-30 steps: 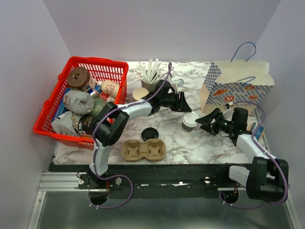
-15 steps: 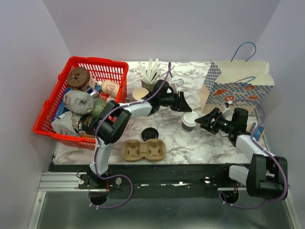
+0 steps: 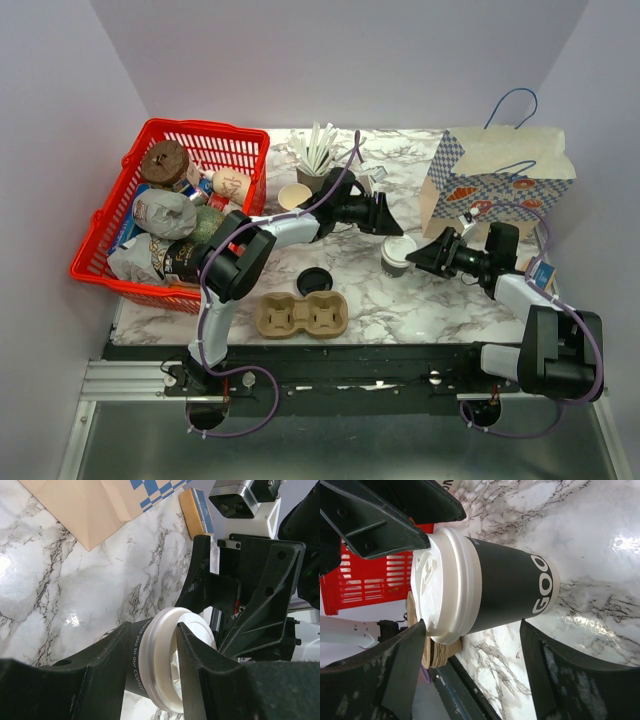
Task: Pack the takeout coffee
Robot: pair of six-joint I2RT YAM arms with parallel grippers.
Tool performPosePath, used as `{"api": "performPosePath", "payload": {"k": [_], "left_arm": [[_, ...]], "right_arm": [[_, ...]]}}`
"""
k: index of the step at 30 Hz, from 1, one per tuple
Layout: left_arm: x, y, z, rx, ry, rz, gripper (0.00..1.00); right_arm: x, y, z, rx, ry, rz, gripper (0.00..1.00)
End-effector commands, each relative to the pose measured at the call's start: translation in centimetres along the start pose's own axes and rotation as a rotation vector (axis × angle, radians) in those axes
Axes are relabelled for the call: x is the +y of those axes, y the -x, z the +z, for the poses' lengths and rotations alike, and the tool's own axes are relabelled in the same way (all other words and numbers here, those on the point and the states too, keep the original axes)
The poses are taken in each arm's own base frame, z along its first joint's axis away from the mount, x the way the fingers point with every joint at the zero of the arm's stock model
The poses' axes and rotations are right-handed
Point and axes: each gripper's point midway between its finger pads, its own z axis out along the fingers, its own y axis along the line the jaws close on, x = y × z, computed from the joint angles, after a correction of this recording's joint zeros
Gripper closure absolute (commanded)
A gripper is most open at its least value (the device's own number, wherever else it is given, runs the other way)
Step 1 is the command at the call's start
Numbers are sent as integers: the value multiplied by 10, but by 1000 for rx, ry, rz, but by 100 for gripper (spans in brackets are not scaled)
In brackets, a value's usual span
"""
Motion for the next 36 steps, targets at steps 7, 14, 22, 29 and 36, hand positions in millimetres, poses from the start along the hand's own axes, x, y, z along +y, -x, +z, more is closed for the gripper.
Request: {"api": "performPosePath", "payload": {"k": [7,14,22,29,36], "left_arm": [[54,-37,6,80,121,-87,51],[60,-34,6,66,120,-95,51],[61,-34,7,69,116,-93,51],[58,-32,6,68,115,-86,51],[58,-32,5,71,116,-85,51]], "right_arm": [[-56,-28,0,100,-241,0,27],[-53,-28,0,93,-286,-65,28],[-14,-24,1,86,-89,-162,18],[4,-28,1,121,32,-220,15],[18,-32,-2,148,112,-253,15]]}}
